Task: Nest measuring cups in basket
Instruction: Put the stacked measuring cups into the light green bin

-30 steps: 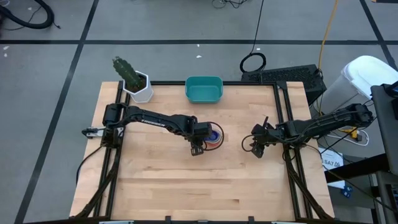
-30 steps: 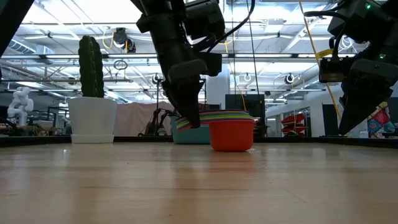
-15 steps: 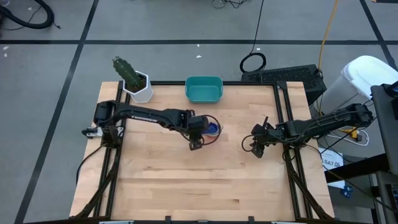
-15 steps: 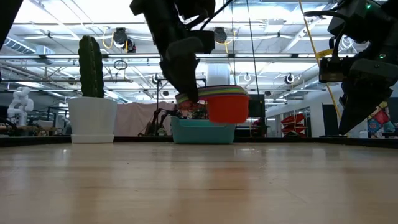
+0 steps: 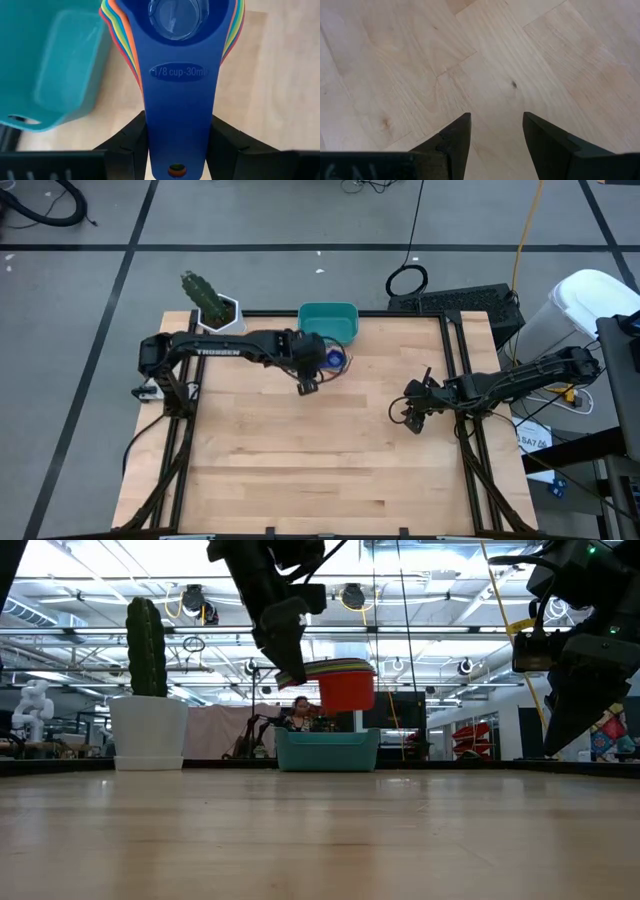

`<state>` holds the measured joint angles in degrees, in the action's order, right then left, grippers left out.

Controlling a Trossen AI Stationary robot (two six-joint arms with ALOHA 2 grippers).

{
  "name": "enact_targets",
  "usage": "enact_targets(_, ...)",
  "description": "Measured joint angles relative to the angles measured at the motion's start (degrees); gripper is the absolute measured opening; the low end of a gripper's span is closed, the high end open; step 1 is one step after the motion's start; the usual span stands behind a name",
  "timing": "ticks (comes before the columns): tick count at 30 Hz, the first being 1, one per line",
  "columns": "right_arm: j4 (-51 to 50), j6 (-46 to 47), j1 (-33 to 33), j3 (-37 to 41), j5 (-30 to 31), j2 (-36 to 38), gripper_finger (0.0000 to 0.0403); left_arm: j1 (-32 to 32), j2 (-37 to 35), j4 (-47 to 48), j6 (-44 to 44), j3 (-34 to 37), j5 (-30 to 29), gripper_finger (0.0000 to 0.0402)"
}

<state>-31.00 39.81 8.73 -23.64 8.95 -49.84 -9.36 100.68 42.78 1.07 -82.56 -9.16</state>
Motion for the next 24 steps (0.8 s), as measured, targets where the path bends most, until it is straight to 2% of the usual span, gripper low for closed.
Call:
enact_targets(12, 0.9, 0.0, 0.0, 0.0, 0.0, 0.02, 0.0171, -9.48, -1.6, 0.59, 9.24, -0.54, 2.27, 0.0145)
enact_targets(24, 1.11, 1.6, -0.02, 0.0, -0.02, 0.02, 0.0171, -16.53, -1.52, 0.15, 18.25, -4.18, 8.17, 0.0145)
